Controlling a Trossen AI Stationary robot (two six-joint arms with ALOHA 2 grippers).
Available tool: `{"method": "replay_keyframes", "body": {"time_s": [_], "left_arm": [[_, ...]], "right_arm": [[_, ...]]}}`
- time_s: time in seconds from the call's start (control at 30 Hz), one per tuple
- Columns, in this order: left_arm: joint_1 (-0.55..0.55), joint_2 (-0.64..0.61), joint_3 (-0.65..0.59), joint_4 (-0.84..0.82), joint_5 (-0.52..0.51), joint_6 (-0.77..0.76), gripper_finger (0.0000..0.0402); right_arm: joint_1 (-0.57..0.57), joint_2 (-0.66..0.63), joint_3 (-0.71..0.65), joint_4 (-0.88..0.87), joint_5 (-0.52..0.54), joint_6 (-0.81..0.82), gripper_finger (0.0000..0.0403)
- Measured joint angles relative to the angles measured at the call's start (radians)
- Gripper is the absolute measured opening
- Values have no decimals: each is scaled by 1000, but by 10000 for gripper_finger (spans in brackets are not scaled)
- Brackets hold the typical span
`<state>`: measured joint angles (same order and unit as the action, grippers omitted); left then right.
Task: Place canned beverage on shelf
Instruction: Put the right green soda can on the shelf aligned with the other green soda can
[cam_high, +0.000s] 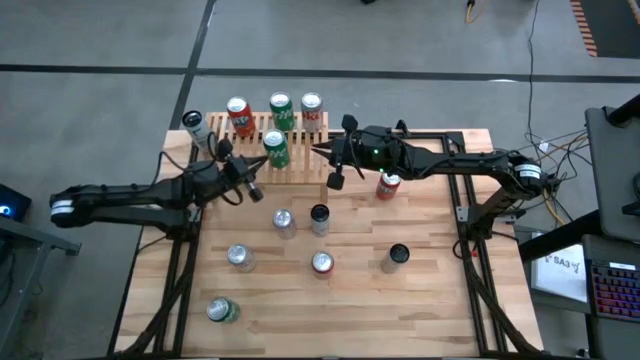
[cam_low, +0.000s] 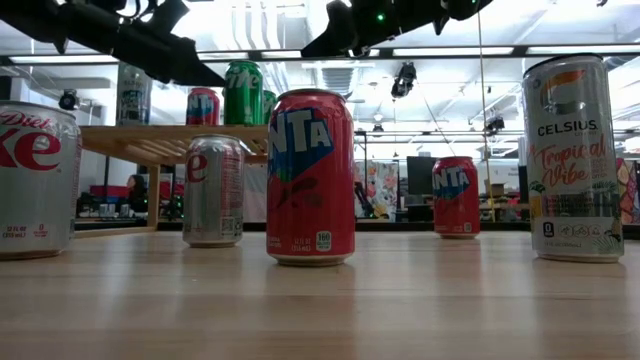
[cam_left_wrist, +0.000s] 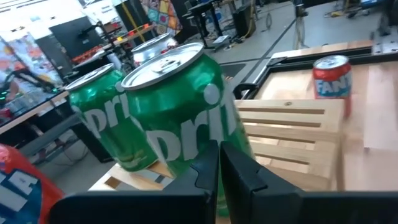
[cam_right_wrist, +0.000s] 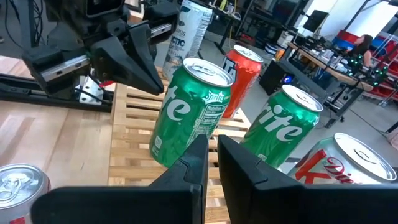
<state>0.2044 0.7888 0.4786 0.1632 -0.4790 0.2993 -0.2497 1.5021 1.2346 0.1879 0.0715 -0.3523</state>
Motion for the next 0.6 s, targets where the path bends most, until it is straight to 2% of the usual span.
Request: {"method": "replay_keyframes", "body": {"time_s": [0.13, 0.6], "left_arm": [[1, 21, 0, 17, -33, 4, 0], [1, 84, 1, 94, -35, 5, 0]], "right_arm": [[0, 0, 0, 0, 0, 0, 27], [0, 0, 0, -13, 0, 4, 27]]}}
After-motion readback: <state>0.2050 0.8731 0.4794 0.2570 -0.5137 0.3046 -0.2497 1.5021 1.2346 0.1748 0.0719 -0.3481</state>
